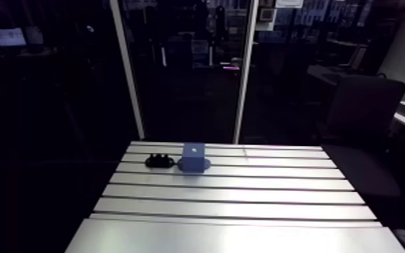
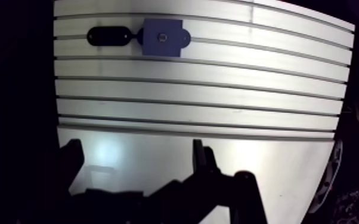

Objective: Pick up the M10 bolt and insert it into the hex recess until seated.

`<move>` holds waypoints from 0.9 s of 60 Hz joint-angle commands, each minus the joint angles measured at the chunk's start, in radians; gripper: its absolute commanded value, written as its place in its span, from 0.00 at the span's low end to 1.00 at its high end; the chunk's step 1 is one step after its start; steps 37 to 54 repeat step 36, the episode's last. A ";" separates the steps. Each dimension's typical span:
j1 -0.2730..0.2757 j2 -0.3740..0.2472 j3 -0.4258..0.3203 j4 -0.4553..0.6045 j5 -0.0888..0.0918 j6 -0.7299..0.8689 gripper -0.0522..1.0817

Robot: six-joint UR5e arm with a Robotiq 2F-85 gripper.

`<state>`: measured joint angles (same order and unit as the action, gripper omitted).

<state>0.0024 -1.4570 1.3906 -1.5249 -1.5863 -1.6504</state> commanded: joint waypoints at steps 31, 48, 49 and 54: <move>0.005 -0.001 -0.011 -0.004 0.010 0.010 0.06; 0.004 -0.001 -0.010 -0.004 0.009 0.010 0.06; 0.004 -0.001 -0.010 -0.004 0.009 0.010 0.06; 0.004 -0.001 -0.010 -0.004 0.009 0.010 0.06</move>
